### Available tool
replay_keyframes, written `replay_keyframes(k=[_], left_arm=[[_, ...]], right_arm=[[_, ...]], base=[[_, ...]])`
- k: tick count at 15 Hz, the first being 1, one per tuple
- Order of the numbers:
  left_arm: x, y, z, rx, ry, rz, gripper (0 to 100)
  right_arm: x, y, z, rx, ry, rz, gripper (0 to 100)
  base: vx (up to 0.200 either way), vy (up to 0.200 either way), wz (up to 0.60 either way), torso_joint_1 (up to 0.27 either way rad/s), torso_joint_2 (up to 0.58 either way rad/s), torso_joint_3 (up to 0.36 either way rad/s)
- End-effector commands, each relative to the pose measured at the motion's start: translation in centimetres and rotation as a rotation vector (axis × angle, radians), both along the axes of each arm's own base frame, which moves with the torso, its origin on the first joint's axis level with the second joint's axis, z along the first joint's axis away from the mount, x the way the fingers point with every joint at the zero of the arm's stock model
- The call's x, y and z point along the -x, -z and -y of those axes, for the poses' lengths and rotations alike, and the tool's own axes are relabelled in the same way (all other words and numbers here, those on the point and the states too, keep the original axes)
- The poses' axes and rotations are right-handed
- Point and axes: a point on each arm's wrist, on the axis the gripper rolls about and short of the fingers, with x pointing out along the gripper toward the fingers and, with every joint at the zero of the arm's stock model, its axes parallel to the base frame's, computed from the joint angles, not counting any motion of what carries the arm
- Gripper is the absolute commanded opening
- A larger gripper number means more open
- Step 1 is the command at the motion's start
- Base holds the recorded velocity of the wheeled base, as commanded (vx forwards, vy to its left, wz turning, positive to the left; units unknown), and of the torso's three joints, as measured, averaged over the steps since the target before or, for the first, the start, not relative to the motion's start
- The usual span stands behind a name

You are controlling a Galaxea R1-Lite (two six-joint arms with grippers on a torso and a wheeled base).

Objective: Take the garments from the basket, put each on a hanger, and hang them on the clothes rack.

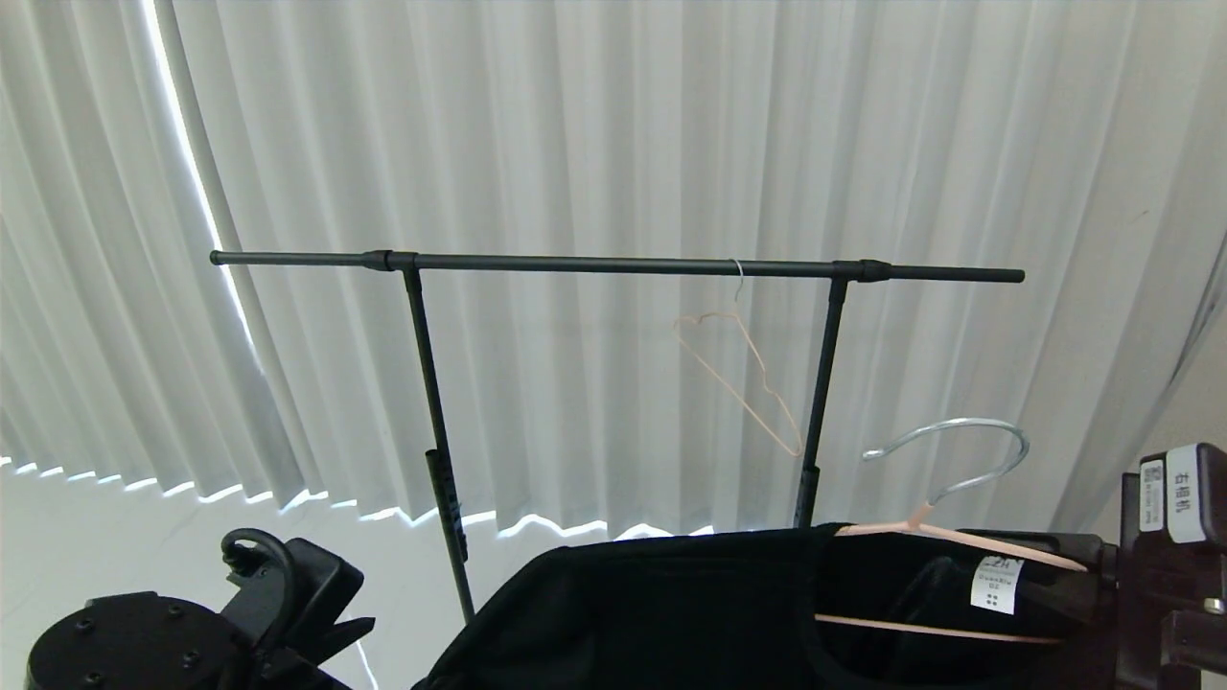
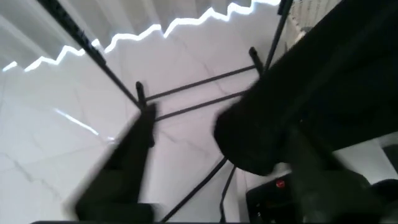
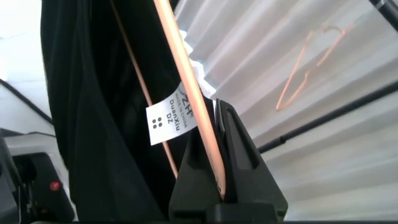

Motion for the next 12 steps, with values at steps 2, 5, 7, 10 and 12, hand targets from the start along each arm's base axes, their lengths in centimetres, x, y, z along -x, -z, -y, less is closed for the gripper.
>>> replay_keyframes(k=[2,5,7,10,12], left_arm=[[-0.2,-2.9,0.3,0.098,0.013,0.112,100],[-0.9,-4.4,0.8,0.133,0.012,0.16,100],[-1.0,-4.3,0.6,0.127,-0.009,0.158,100],[-1.9,-4.4,-0.5,0.122,-0.101,0.164,100],[-2.8,-4.1,-1.4,0.104,-0.183,0.156,100]], right_arm=[[-0.4,0.0,0.5,-0.016,0.052,-0.025,0],[-1.0,0.6,1.6,-0.035,0.157,-0.081,0],[-1.2,1.2,2.3,-0.03,0.224,-0.104,0],[-1.4,1.5,2.9,-0.034,0.323,-0.131,0],[-1.6,1.9,3.0,0.026,0.413,-0.143,0]], base=[[0.0,0.0,0.0,0.0,0.0,0.0],[0.0,0.0,0.0,0.0,0.0,0.0],[0.0,0.0,0.0,0.0,0.0,0.0],[0.0,0.0,0.0,0.0,0.0,0.0],[0.0,0.0,0.0,0.0,0.0,0.0]])
